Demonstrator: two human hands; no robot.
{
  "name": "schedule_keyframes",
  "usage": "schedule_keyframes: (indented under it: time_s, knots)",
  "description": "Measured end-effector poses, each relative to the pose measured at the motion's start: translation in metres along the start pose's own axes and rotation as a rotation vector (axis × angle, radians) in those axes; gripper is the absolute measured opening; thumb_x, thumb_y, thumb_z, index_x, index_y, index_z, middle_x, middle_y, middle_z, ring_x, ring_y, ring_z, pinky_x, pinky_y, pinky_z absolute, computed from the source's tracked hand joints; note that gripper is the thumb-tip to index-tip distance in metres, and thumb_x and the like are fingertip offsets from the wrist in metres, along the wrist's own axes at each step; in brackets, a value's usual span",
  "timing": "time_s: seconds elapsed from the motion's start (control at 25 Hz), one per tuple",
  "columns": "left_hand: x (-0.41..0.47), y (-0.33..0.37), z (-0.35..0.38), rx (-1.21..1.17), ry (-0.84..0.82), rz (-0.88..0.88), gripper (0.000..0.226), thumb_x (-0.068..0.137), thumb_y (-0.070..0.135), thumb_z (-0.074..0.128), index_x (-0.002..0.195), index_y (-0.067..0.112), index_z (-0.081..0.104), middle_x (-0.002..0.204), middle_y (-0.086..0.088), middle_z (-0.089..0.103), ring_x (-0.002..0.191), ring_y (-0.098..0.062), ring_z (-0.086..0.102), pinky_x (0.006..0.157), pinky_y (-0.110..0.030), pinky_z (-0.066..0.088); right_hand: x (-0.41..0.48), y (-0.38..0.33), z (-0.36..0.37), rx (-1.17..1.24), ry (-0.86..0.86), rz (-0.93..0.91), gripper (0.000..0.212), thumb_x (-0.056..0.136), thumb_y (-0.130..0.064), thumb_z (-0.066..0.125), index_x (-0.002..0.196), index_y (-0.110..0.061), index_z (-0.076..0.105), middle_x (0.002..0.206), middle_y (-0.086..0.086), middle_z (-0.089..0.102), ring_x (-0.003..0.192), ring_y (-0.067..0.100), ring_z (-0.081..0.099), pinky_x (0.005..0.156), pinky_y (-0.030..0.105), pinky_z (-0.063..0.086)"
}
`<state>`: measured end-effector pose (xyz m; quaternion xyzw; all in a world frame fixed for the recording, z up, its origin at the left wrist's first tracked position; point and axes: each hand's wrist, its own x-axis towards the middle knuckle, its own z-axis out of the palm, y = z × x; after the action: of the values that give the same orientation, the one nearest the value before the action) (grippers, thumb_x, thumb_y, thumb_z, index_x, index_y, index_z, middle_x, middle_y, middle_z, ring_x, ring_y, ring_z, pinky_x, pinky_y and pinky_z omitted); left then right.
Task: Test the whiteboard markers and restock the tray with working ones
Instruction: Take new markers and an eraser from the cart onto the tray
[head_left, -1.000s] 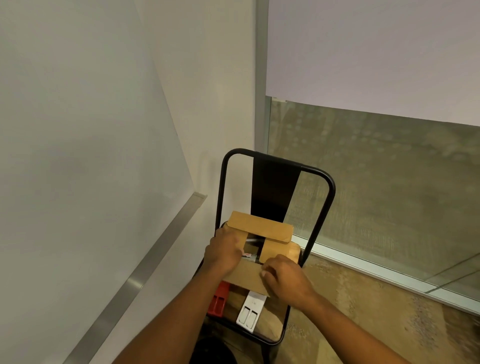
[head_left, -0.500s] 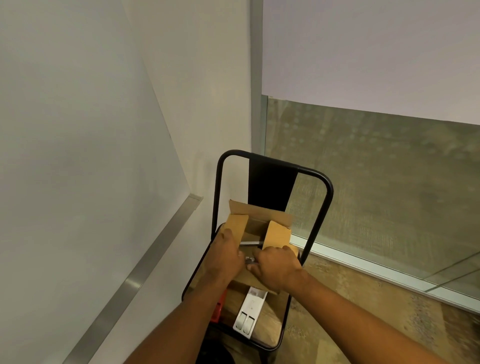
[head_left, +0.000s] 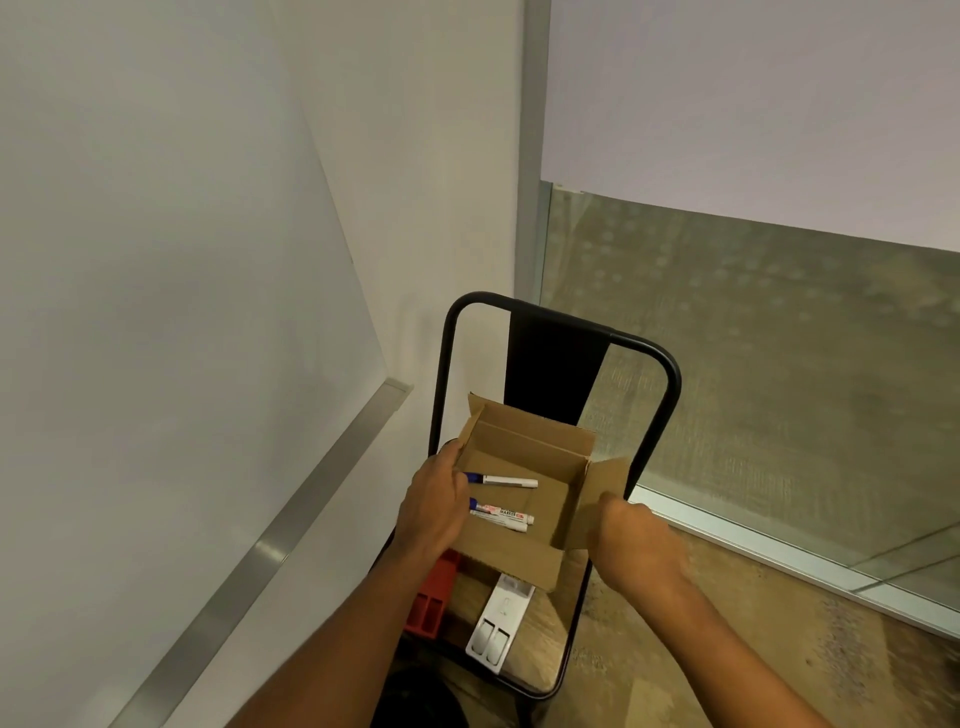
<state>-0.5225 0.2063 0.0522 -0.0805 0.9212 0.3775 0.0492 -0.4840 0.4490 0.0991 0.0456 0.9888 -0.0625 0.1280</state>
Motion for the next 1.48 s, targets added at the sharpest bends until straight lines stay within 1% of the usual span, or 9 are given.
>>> schedule_keyframes:
  time_s: [0.24,0.36,0.48,0.64,0.72,0.92,1.16,1.36,1.48]
  knots:
    - [0.002,-0.004,0.0,-0.035,0.028,-0.008,0.037,0.114,0.028,0.039,0.147,0.02,0.052,0.131,-0.005,0.068,0.11,-0.023,0.071,0.102,-0.051,0.06,0.029,-0.055,0.003,-0.506,-0.097,-0.329,0.029,0.086,-0.015,0.073,0.114,-0.017,0.066,0.103,0.01,0.06,0.092,0.026,0.063,0.071,0.037,0.049]
    - [0.003,-0.007,0.002,-0.063,0.052,-0.005,0.037,0.114,0.026,0.04,0.148,0.021,0.053,0.13,-0.004,0.069,0.109,-0.02,0.07,0.103,-0.045,0.06,0.064,-0.079,0.017,-0.381,-0.204,-0.395,0.028,0.091,-0.023,0.068,0.119,-0.015,0.065,0.108,0.009,0.062,0.094,0.025,0.064,0.08,0.036,0.055]
    - [0.004,-0.012,0.003,-0.07,0.043,0.011,0.038,0.114,0.024,0.041,0.15,0.022,0.052,0.128,-0.001,0.069,0.109,-0.016,0.069,0.103,-0.038,0.058,0.095,-0.096,0.034,-0.23,-0.328,-0.347,0.036,0.091,-0.028,0.068,0.125,-0.017,0.06,0.116,0.009,0.06,0.102,0.027,0.063,0.094,0.047,0.054]
    - [0.01,-0.017,0.003,-0.097,0.046,0.002,0.038,0.114,0.023,0.043,0.15,0.022,0.052,0.126,0.001,0.069,0.098,-0.006,0.063,0.103,-0.03,0.055,0.123,-0.109,0.053,-0.38,-0.334,-0.332,0.061,0.084,-0.029,0.074,0.139,-0.019,0.049,0.137,0.013,0.05,0.129,0.037,0.048,0.11,0.055,0.038]
    - [0.013,-0.02,0.004,-0.107,0.047,-0.014,0.039,0.113,0.024,0.044,0.152,0.021,0.051,0.128,0.002,0.067,0.097,-0.004,0.063,0.107,-0.035,0.053,0.127,-0.116,0.063,-0.442,-0.352,-0.363,0.063,0.084,-0.028,0.074,0.14,-0.019,0.047,0.137,0.013,0.05,0.13,0.037,0.046,0.11,0.055,0.037]
    - [0.018,-0.028,0.006,-0.158,0.042,-0.049,0.041,0.113,0.026,0.047,0.153,0.018,0.051,0.14,-0.006,0.066,0.124,-0.025,0.066,0.113,-0.04,0.049,0.129,-0.13,0.085,-0.392,-0.362,-0.388,0.042,0.096,-0.032,0.061,0.134,-0.021,0.049,0.123,0.007,0.062,0.116,0.029,0.059,0.101,0.05,0.047]
    - [0.014,-0.037,0.004,-0.113,0.056,-0.056,0.043,0.114,0.029,0.041,0.157,0.026,0.047,0.132,-0.001,0.069,0.089,0.002,0.057,0.099,-0.018,0.049,0.136,-0.141,0.09,-0.36,-0.524,-0.364,0.033,0.103,-0.038,0.047,0.131,-0.021,0.054,0.119,0.005,0.063,0.108,0.023,0.061,0.098,0.04,0.051]
    - [0.014,-0.037,0.003,-0.105,0.049,-0.042,0.043,0.115,0.029,0.039,0.158,0.032,0.045,0.124,0.006,0.069,0.081,0.012,0.053,0.084,0.0,0.042,0.136,-0.148,0.073,-0.395,-0.627,-0.404,0.038,0.102,-0.027,0.048,0.139,-0.02,0.05,0.111,0.005,0.06,0.099,0.02,0.059,0.096,0.035,0.052]
    - [0.015,-0.035,0.001,-0.12,0.054,-0.05,0.041,0.114,0.029,0.042,0.155,0.031,0.05,0.119,0.011,0.067,0.082,0.012,0.053,0.097,-0.016,0.046,0.136,-0.152,0.051,-0.349,-0.557,-0.396,0.035,0.1,-0.018,0.052,0.135,-0.02,0.054,0.092,0.003,0.057,0.086,0.019,0.059,0.086,0.033,0.055]
